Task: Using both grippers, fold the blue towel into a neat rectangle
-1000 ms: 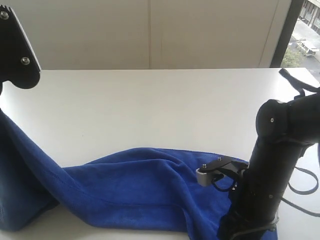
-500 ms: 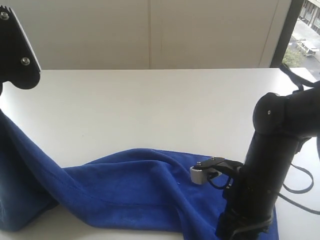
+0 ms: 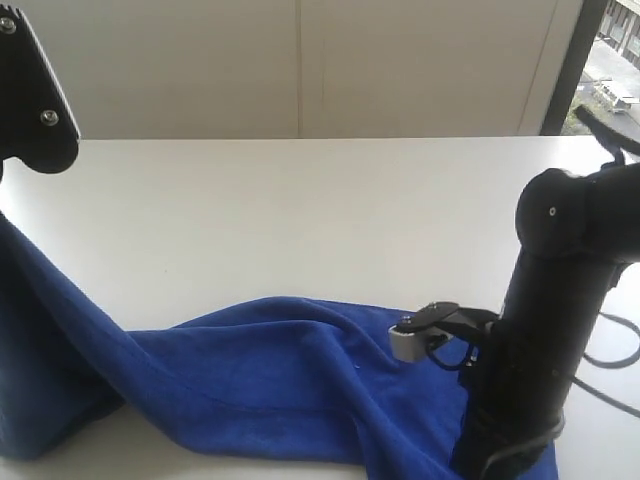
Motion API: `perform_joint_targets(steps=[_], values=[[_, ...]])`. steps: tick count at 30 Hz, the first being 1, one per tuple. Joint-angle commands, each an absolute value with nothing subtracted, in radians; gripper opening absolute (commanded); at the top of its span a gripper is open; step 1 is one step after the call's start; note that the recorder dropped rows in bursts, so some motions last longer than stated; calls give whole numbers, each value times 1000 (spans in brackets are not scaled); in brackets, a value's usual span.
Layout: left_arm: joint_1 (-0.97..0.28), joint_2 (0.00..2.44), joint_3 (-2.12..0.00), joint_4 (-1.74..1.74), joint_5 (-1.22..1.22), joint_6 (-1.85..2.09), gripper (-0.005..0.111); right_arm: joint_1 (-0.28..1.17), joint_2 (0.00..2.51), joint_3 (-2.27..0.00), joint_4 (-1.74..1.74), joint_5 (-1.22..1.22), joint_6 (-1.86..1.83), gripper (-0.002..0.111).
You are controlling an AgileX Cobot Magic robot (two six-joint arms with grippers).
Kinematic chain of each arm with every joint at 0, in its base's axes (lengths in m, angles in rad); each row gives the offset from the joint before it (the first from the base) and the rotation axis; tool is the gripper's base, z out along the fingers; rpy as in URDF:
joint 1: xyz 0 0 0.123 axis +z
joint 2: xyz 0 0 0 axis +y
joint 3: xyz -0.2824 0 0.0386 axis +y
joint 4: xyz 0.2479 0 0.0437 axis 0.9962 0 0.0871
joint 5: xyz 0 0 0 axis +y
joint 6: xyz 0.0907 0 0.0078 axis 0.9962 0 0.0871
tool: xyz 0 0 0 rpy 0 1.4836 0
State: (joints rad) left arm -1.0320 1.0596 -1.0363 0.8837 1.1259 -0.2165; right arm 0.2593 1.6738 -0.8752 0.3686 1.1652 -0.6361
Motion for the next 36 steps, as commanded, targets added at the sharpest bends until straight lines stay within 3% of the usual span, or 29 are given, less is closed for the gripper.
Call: perform_joint_targets(steps=[1,9,16,20,27,36], values=[[-1036,1045,-1074,947,1221,-189,0,258,1531,-928,201,1179,-494,0],[-1038,906,-1088,921,1221,-154,0,258,1093,-1142,-130,1191,-158,0],[-1038,777,-1088,848,1221,-123,0,258,892,-1213,-459,1221,-38,0],[-1038,693,-1088,818,1221,-82,0,258,804,-1213,-444,1221,-32,0],[-1038,655,-1086,694,1221,-82,0,258,811,-1195,-406,1221,-23,0],[-1036,753,-965,867,1221,-89,0,258,968,-1103,-440,1178,12,0]])
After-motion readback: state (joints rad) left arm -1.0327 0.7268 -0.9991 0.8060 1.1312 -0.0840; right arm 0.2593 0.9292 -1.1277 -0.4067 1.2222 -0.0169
